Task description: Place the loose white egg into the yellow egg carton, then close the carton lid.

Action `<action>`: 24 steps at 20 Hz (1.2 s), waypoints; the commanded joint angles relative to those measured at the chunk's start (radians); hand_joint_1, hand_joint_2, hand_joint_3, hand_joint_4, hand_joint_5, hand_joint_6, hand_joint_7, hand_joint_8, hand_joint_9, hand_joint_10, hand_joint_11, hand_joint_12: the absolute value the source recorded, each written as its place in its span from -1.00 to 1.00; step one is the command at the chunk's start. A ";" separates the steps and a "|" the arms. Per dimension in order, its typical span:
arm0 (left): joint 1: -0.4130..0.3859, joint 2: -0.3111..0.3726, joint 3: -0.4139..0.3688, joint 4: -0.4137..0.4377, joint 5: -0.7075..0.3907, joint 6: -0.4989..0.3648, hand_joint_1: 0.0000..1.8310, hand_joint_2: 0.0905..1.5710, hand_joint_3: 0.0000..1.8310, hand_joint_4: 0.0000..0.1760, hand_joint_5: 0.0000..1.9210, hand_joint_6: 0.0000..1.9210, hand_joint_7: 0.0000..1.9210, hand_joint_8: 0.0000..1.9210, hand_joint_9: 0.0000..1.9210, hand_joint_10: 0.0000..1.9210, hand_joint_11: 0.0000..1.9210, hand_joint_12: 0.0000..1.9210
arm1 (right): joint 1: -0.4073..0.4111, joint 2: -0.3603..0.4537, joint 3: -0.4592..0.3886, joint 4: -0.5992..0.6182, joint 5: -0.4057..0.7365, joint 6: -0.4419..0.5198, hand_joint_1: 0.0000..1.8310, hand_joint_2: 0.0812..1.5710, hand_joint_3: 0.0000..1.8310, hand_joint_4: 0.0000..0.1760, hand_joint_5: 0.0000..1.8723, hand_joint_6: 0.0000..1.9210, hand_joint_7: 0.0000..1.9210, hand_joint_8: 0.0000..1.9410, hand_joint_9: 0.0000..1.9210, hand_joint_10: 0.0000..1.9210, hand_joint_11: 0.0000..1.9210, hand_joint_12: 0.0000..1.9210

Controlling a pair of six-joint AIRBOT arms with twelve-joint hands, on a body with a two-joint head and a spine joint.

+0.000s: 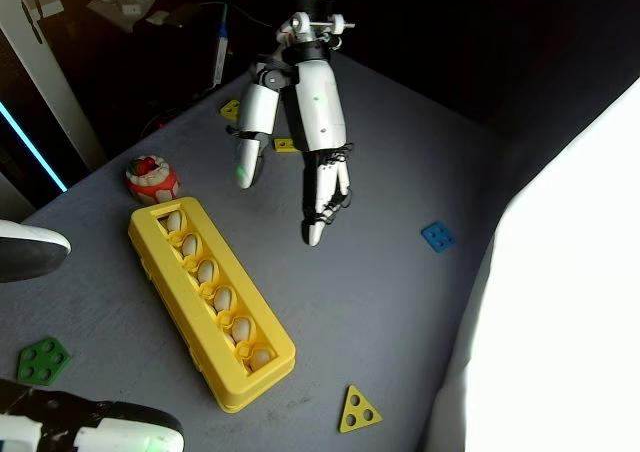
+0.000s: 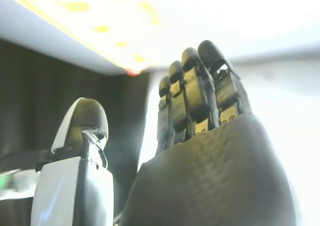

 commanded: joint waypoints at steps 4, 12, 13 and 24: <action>-0.062 0.056 0.009 0.148 0.052 -0.004 -0.42 0.61 -0.99 -1.00 -0.72 -0.99 -0.66 -1.00 -0.65 -0.99 -1.00 -0.07 | 0.006 0.007 0.003 -0.006 0.089 0.004 -0.43 0.44 -1.00 -1.00 -0.77 -0.96 -0.77 -0.97 -0.80 -0.81 -1.00 -0.19; -0.099 0.117 -0.038 0.245 0.016 -0.004 -0.38 0.61 -0.99 -1.00 -0.50 -0.94 -0.34 -0.91 -0.43 -0.88 -1.00 0.48 | -0.002 0.005 -0.003 -0.069 0.086 -0.012 -0.30 0.44 -1.00 -1.00 -0.47 -0.01 -0.43 0.06 -0.58 0.57 -0.70 0.98; -0.101 0.117 -0.040 0.247 0.011 -0.004 -0.40 0.62 -1.00 -1.00 -0.46 -0.96 -0.32 -0.88 -0.48 -0.66 -1.00 0.54 | -0.009 0.004 -0.007 -0.077 0.090 -0.012 -0.30 0.45 -1.00 -1.00 -0.43 0.03 -0.41 0.17 -0.57 0.64 -0.66 1.00; -0.106 0.118 -0.024 0.301 0.014 -0.004 -0.32 0.60 -1.00 -1.00 -0.11 -0.75 -0.26 0.26 -0.35 0.58 -0.56 0.91 | -0.041 -0.013 -0.014 -0.159 0.061 -0.033 -0.32 0.48 -1.00 -1.00 -0.13 0.20 0.01 0.16 -0.10 0.49 -0.31 0.95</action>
